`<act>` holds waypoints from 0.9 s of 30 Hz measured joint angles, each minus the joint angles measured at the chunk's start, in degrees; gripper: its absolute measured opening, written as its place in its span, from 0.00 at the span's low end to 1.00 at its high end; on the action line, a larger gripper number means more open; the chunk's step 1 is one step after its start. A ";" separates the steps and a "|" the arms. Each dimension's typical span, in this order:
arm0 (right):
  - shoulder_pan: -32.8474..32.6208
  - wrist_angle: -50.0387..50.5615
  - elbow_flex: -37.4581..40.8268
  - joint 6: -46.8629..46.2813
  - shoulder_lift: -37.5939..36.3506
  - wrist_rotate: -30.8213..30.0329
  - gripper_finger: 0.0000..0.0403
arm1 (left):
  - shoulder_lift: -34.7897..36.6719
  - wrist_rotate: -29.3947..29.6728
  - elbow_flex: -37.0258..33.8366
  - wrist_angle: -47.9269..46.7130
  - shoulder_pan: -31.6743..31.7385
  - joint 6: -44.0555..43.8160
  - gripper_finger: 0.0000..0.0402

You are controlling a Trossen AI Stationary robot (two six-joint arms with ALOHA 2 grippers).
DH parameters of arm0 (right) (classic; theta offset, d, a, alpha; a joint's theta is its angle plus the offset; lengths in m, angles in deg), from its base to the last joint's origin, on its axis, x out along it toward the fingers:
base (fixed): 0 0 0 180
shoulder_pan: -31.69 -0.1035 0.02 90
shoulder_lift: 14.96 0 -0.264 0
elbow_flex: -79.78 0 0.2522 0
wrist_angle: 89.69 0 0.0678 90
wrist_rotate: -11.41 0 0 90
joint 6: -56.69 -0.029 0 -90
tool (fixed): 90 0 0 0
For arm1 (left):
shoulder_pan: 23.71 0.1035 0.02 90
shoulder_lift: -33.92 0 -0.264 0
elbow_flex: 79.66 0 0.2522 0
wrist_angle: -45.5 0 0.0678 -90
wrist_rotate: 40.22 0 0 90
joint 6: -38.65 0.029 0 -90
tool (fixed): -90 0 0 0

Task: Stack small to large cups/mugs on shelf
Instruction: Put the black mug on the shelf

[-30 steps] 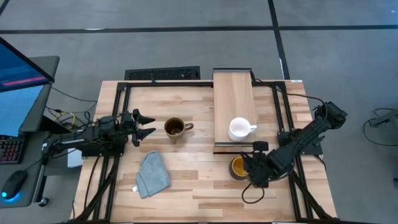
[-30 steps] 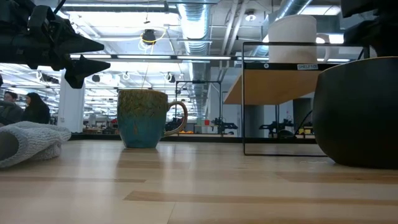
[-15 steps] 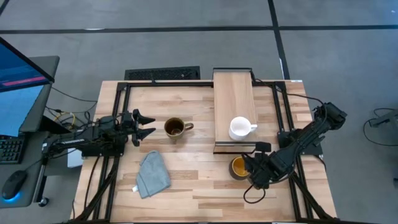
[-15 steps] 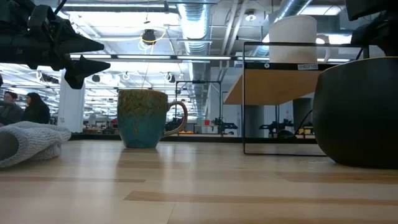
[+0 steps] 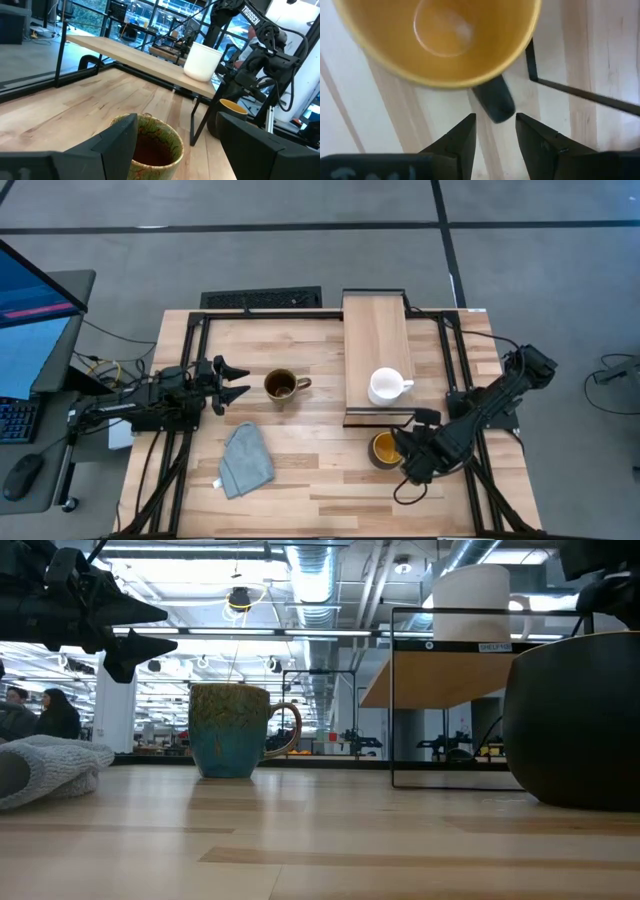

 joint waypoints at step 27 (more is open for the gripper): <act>-15.04 -2.76 10.11 -32.76 -0.09 -8.87 0.40 | 0.00 -0.07 0.00 0.02 -0.02 -0.37 0.65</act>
